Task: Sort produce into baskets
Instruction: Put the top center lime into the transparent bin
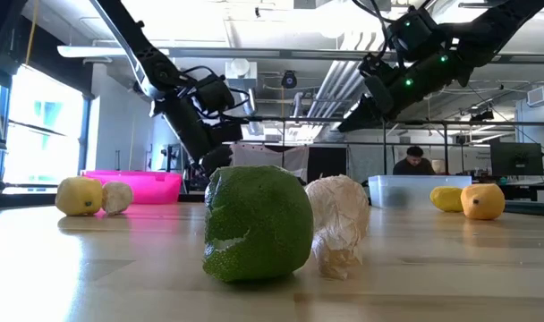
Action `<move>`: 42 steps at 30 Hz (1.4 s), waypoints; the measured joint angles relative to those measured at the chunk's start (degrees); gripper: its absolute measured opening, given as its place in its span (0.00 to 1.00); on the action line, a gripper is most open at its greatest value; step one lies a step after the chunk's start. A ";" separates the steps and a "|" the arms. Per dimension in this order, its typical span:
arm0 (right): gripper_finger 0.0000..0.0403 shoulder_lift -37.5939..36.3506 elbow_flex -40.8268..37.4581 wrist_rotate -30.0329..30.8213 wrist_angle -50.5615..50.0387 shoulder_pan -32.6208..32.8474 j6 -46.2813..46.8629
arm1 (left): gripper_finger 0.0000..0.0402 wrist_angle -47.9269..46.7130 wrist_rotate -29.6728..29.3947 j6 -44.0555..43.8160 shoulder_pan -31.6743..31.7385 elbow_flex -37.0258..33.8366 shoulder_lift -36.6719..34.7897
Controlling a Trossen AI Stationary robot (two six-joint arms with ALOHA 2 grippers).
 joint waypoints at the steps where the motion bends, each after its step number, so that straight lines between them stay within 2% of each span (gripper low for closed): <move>1: 0.00 0.00 0.00 0.00 0.00 0.08 0.62 | 0.42 -0.04 0.44 0.02 -0.02 0.00 0.00; 6: 0.00 0.00 0.02 -0.37 0.04 1.39 1.41 | 0.30 -0.16 1.07 0.17 -0.02 -0.58 -1.27; 9: 0.00 0.04 -0.05 -1.91 2.21 1.88 2.42 | 0.28 0.44 4.78 0.31 0.32 -0.72 -3.31; 13: 0.00 0.07 -3.56 -4.33 14.05 2.81 5.79 | 0.28 3.16 11.46 1.35 0.38 -0.72 -5.70; 16: 0.00 0.07 -6.64 -3.82 23.70 3.73 7.84 | 0.28 6.23 17.27 1.37 0.36 -0.74 -6.90; 21: 0.00 0.07 -8.74 -2.94 31.12 4.07 8.89 | 0.28 17.98 29.36 -3.98 0.70 -0.74 -7.13; 27: 0.02 0.07 -8.44 -0.78 34.81 3.93 8.42 | 0.28 33.67 36.64 -15.96 0.70 -0.74 -7.15; 31: 0.12 0.06 -6.36 -0.78 36.54 4.07 8.81 | 0.28 40.32 37.21 -19.21 0.40 -0.74 -7.17; 38: 0.41 0.02 0.26 -1.71 37.19 5.22 9.79 | 0.28 49.42 39.50 -23.09 0.60 0.08 -7.19; 42: 0.57 0.02 4.23 -1.95 34.64 5.22 9.90 | 0.28 50.65 39.85 -23.12 0.60 2.17 -7.19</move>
